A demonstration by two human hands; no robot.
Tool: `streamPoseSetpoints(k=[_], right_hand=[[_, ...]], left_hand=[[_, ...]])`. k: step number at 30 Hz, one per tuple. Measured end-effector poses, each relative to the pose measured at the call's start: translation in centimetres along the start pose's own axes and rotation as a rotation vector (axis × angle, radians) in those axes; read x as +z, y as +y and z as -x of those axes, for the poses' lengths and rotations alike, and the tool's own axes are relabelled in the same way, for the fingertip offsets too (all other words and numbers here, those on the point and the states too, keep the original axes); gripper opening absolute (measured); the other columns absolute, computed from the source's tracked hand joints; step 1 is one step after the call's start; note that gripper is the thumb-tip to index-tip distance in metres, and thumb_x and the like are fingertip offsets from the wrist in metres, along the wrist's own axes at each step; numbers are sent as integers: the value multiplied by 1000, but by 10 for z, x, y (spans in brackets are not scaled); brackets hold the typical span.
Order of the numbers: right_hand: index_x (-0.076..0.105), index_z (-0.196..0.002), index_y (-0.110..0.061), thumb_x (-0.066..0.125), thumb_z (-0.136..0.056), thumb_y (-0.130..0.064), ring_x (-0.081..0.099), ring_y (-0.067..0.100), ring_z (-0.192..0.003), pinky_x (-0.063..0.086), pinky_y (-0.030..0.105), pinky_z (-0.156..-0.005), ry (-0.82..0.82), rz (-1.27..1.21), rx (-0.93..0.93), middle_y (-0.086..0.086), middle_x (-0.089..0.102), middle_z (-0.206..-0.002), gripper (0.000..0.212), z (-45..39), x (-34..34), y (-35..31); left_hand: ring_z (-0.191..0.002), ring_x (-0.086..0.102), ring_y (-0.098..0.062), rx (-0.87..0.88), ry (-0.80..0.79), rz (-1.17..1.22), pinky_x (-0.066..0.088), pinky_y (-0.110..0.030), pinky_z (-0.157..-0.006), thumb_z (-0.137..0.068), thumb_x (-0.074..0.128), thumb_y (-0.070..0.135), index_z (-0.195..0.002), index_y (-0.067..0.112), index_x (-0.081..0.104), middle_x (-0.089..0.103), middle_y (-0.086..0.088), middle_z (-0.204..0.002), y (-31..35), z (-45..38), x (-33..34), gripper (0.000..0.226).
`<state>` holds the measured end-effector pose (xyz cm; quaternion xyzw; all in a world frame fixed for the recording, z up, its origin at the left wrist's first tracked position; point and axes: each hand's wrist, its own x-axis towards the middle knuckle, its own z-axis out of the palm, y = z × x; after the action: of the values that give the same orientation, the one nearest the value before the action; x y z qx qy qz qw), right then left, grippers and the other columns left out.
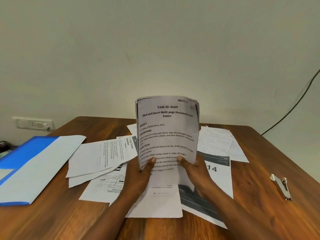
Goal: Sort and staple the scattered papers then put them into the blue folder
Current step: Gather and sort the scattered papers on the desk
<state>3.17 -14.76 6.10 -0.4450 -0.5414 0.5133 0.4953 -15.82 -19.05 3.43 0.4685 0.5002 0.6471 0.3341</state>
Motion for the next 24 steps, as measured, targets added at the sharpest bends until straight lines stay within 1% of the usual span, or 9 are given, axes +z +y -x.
streamPoseSetpoints(k=[2,6,8,11,14,17,19,22,24], right_hand=[[62,-112,-30,65,-102,-22,74,13,-94,58,26,-69,-15,36,41,-7,75,-106,13,2,2,6],[67,-116,-22,67,-100,-19,75,14,-95,60,28,-74,-4,13,29,-4,78,-107,16,-4,-5,4],[66,-111,-27,66,-101,-18,73,11,-95,58,26,-74,-31,26,55,-6,76,-107,14,-4,-4,6],[65,-112,-31,66,-101,-18,71,12,-102,59,36,-90,-104,57,96,-8,75,-112,17,-3,-5,11],[70,-122,-21,71,-97,-19,73,22,-110,58,44,-99,-155,-6,88,0,77,-119,25,-9,-17,5],[72,-122,-11,68,-99,-21,74,28,-108,59,44,-91,-146,-82,96,7,77,-118,26,-14,-30,-2],[75,-113,-6,64,-101,-18,74,30,-97,60,39,-78,-89,-69,81,13,78,-110,20,-15,-38,-2],[76,-108,-3,62,-102,-13,71,40,-91,65,40,-70,-67,-48,60,22,77,-106,18,-14,-47,5],[77,-108,-4,67,-98,-17,69,40,-88,65,38,-65,-75,-62,51,23,76,-103,20,-12,-49,7]], left_hand=[[-97,78,-13,1,-17,-11,64,-31,-76,-97,72,24,-114,28,69,80,12,-104,-4,3,-2,17],[-96,77,-7,10,-48,0,63,-27,-75,-98,71,19,-110,31,69,79,18,-103,-2,2,-2,17],[-101,77,-12,-36,-46,-8,64,-40,-85,-97,74,21,-107,34,73,80,11,-108,-6,-1,-3,16],[-108,76,-21,-85,-49,32,60,-53,-95,-92,78,27,-108,38,77,80,2,-114,-10,-3,-7,21],[-109,75,-22,-93,-35,47,61,-48,-95,-94,78,23,-120,23,75,79,0,-115,-14,-10,-13,26],[-105,76,-17,-131,31,86,62,-33,-87,-95,76,15,-122,19,72,80,3,-111,-17,-17,-20,28],[-106,76,-17,-158,45,133,61,-36,-89,-94,76,12,-124,18,71,80,1,-114,-17,-21,-24,31],[-105,76,-19,-186,32,184,63,-31,-82,-95,73,9,-124,16,69,80,-1,-114,-16,-23,-27,31],[-107,76,-23,-218,20,206,62,-42,-90,-95,73,9,-125,15,69,80,-3,-115,-16,-23,-28,31]])
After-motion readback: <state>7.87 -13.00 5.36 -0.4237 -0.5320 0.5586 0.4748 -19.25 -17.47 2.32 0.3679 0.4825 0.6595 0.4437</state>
